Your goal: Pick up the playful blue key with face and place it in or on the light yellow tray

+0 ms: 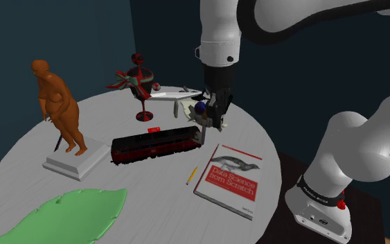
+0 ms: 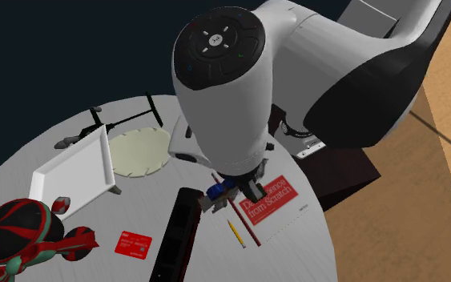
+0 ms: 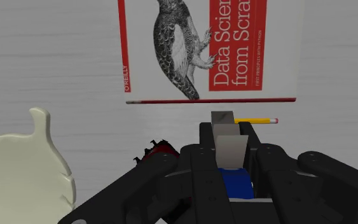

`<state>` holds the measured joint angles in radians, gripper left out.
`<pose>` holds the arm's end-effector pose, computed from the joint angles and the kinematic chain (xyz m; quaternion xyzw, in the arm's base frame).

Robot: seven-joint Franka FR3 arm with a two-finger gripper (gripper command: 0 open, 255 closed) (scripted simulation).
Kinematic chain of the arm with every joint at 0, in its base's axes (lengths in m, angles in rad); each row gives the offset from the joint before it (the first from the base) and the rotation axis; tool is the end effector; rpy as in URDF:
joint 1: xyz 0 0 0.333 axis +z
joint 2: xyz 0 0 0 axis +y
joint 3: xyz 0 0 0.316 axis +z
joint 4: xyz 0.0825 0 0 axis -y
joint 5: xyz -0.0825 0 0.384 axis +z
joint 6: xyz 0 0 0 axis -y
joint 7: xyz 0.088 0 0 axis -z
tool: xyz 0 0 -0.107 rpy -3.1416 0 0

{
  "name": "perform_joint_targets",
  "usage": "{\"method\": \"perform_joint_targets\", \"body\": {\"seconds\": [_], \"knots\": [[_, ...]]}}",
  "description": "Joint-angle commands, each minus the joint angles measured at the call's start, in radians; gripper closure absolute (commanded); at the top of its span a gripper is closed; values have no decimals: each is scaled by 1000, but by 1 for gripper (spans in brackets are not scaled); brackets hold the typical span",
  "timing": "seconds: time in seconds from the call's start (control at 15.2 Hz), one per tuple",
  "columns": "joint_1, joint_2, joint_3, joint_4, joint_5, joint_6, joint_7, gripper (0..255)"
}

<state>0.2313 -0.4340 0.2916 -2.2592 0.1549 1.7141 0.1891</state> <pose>0.3459 0.2291 0.5128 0.9890 0.1336 -0.0639 0.0065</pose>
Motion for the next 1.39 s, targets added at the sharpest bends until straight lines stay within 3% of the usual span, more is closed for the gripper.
{"method": "perform_joint_targets", "body": {"seconds": [0.0,0.66,1.32], "knots": [[-11,3,-19,13,-12,-12,-23,255],[-116,105,-173,128,-118,-38,-239,255],[-208,296,-301,356,-185,-74,-440,255]]}}
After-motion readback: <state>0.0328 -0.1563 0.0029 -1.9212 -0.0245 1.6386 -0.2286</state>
